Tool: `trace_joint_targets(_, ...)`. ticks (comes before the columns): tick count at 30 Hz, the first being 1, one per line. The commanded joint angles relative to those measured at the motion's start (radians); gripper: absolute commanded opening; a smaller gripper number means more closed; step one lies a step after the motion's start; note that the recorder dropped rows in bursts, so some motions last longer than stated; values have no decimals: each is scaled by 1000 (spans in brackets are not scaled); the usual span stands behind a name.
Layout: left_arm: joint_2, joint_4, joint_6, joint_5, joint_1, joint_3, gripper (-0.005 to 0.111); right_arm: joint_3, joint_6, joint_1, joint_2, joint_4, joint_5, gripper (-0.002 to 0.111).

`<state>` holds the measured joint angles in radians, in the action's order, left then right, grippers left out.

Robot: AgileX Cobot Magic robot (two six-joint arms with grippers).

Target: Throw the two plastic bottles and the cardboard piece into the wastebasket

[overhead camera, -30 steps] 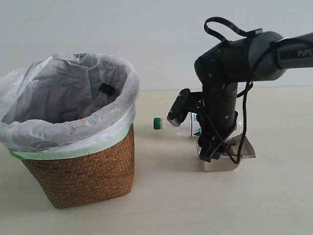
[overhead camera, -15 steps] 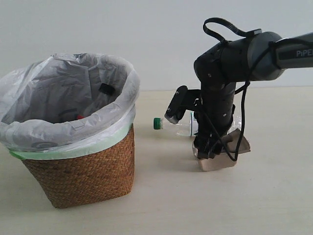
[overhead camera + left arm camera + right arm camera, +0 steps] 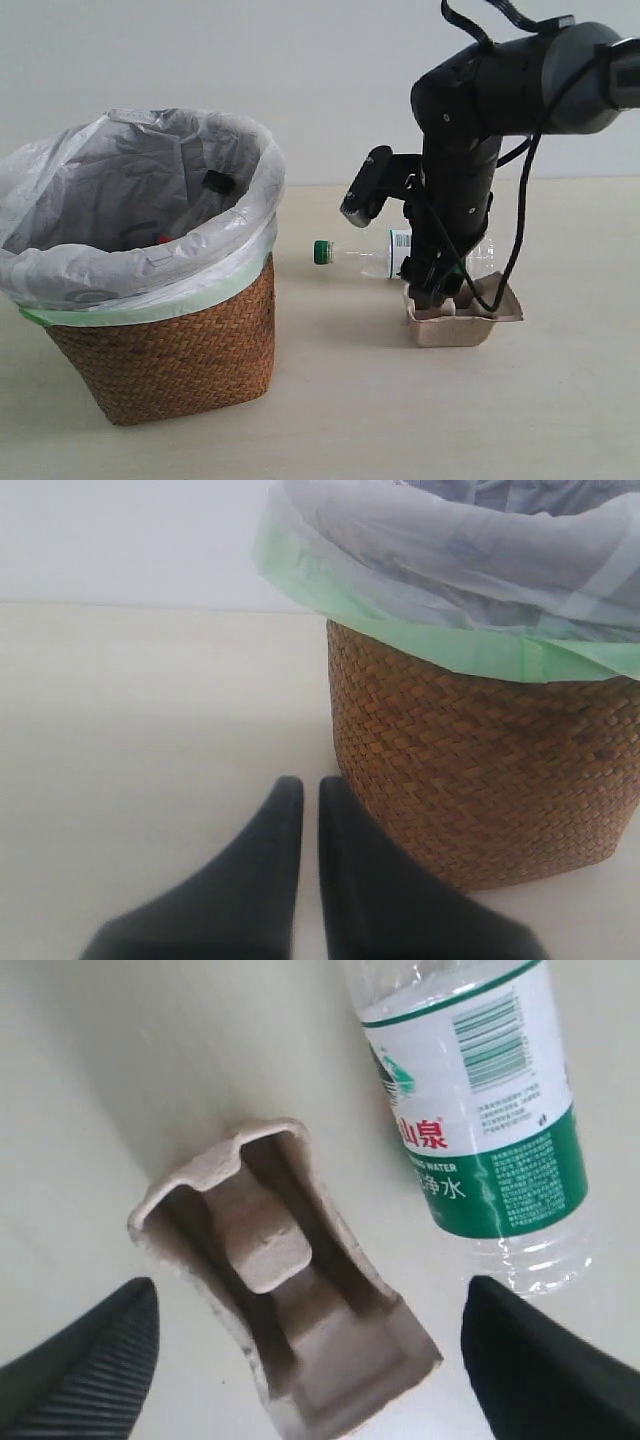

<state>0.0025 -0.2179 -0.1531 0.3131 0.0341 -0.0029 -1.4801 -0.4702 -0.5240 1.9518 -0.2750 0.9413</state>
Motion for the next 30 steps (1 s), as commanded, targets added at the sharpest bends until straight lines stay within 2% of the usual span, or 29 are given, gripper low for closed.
trace_joint_targets(1,-2,2,9,-3,-3,3,6,3,-4,4,-8,12,32,74)
trace_joint_targets(27,-2,2,9,-3,-3,3,6,3,-63,4,176,-30,-73,74)
trace_joint_targets(29,-2,2,9,-3,-3,3,6,3,-60,4,176,-39,-66,70)
trace_joint_targets(30,-2,2,9,-3,-3,3,6,3,-60,4,176,-39,-61,62)
